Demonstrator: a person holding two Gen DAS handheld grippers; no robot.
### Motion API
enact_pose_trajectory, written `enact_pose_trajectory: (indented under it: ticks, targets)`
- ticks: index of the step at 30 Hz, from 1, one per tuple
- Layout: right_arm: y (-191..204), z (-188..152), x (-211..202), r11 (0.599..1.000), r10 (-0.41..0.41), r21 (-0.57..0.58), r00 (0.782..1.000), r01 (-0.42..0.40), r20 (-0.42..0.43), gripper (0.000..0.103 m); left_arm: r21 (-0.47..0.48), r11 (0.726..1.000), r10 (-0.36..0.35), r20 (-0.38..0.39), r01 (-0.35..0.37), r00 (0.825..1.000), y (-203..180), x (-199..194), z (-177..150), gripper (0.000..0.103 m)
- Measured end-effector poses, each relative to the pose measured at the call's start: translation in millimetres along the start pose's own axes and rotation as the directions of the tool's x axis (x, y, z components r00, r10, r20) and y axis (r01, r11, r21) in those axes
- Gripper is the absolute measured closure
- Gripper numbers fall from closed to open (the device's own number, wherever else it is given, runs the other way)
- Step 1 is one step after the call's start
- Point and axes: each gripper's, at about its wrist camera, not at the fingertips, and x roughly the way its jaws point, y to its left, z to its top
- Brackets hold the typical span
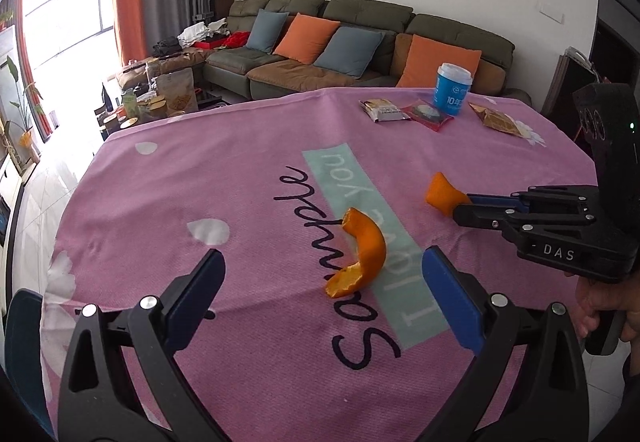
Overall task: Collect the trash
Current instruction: 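Grasp an orange peel with the right tool while the left tool grasps another peel, then carry both orange peels with both tools to the teal bin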
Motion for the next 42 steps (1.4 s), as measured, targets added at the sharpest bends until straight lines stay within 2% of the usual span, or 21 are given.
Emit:
enact_pose_trajectory:
  ticks: [3,4,5,8,12,13,14,15,19,24,29,35,42]
  targets:
    - [-6.4,-1.5,-5.0,1.0,0.002,0.023,1.0,-0.003,0.012,0.091,-0.014,0.999,-0.04,-0.024,0.039,0.999,-2.4,10.2,1.1,0.006]
    - [-7.7,-2.0,-7.1,1.0,0.001,0.028,1.0,-0.002,0.017,0.091,-0.024,0.999,-0.044,-0.041,0.043,0.998,-2.5,14.5,1.6,0.012]
    - [-8.7,-2.4,-9.7,0.999,0.005,0.034,1.0,-0.006,0.023,0.091,-0.039,0.997,-0.066,-0.059,0.063,0.996,-1.7,19.3,2.2,0.026]
    - [-10.8,-2.7,-15.8,0.999,0.016,0.045,0.999,-0.018,0.039,0.091,-0.066,0.994,-0.092,-0.105,0.086,0.99,-0.5,31.3,3.8,0.043]
    - [-14.1,-2.0,-21.8,0.998,0.025,0.054,0.998,-0.028,0.057,0.091,-0.079,0.992,-0.104,-0.121,0.095,0.987,0.0,39.5,4.8,0.046]
    - [-14.4,-2.1,-22.9,0.998,0.026,0.055,0.998,-0.029,0.06,0.091,-0.075,0.992,-0.108,-0.124,0.099,0.986,-1.1,40.5,5.0,0.051]
    - [-14.7,-1.8,-23.6,0.998,0.027,0.057,0.998,-0.031,0.062,0.091,-0.072,0.992,-0.117,-0.13,0.108,0.985,-2.1,42.3,4.7,0.063]
    - [-14.9,-1.6,-23.7,0.998,0.027,0.057,0.998,-0.031,0.064,0.091,-0.068,0.991,-0.123,-0.136,0.114,0.983,-3.1,43.8,4.7,0.068]
    - [-12.4,-2.4,-23.6,0.998,0.027,0.054,0.998,-0.031,0.063,0.092,-0.063,0.989,-0.139,-0.138,0.132,0.981,-7.2,45.6,6.1,0.083]
    - [-5.1,-2.1,-30.1,0.999,0.03,0.043,0.997,-0.033,0.076,0.092,-0.078,0.983,-0.174,-0.108,0.166,0.979,-5.3,34.7,4.7,0.089]
    - [11.7,2.1,-42.1,0.999,0.034,0.017,0.994,-0.036,0.101,0.092,-0.081,0.981,-0.176,-0.025,0.174,0.984,2.8,-0.6,7.5,0.09]
    - [41.1,9.2,-54.1,0.998,0.05,-0.034,0.99,-0.046,0.132,0.092,-0.084,0.987,-0.131,0.06,0.136,0.99,21.6,-47.9,4.4,0.09]
    - [82.2,18.7,-64.6,0.993,0.079,-0.105,0.984,-0.063,0.158,0.092,-0.118,0.988,-0.083,0.134,0.099,0.987,53.0,-101.0,-6.8,0.09]
